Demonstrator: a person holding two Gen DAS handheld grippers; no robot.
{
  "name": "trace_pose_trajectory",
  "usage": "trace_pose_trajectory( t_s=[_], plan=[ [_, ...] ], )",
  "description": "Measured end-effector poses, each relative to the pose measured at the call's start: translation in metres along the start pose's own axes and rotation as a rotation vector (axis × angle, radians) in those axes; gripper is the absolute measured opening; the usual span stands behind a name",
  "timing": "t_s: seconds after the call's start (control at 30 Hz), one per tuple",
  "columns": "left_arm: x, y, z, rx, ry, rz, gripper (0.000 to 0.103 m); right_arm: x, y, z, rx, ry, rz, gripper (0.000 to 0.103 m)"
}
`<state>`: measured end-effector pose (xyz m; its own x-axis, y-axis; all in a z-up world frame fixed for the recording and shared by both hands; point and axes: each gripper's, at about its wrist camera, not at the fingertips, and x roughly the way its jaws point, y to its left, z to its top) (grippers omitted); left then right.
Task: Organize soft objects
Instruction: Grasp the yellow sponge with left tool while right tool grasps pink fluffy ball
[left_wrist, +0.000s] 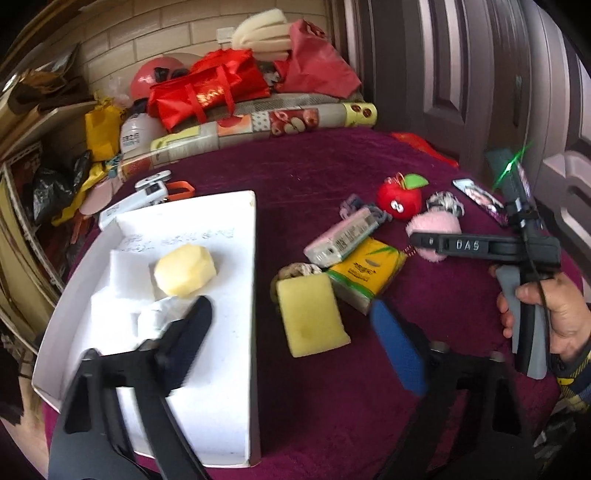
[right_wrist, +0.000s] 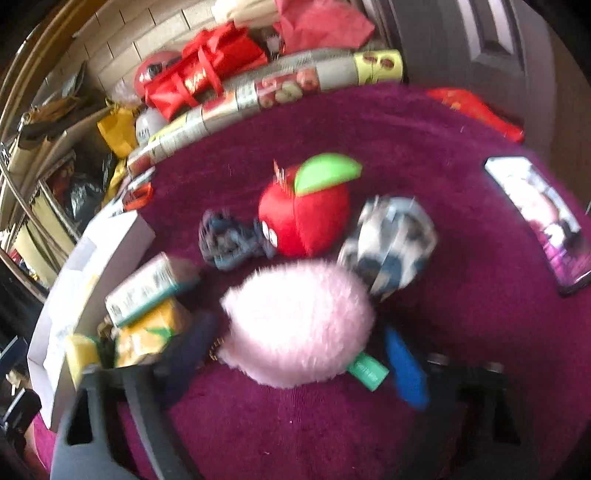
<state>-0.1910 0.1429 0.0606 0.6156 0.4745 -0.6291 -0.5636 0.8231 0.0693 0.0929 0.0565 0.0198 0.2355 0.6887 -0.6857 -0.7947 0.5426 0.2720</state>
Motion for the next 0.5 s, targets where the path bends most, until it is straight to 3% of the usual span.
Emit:
trace_pose_trajectory(
  t_s=[0.03,0.5],
  plan=[
    [0.004,-0.003,0.0,0.009,0.015,-0.004,0.073,-0.001,0.0,0.0,0.0,-0.005,0.026,0.06],
    [0.049,-0.031,0.003,0.09,0.158,0.124,0.073,-0.005,-0.025,-0.003,0.123,-0.017,0.175,0.06]
  ],
)
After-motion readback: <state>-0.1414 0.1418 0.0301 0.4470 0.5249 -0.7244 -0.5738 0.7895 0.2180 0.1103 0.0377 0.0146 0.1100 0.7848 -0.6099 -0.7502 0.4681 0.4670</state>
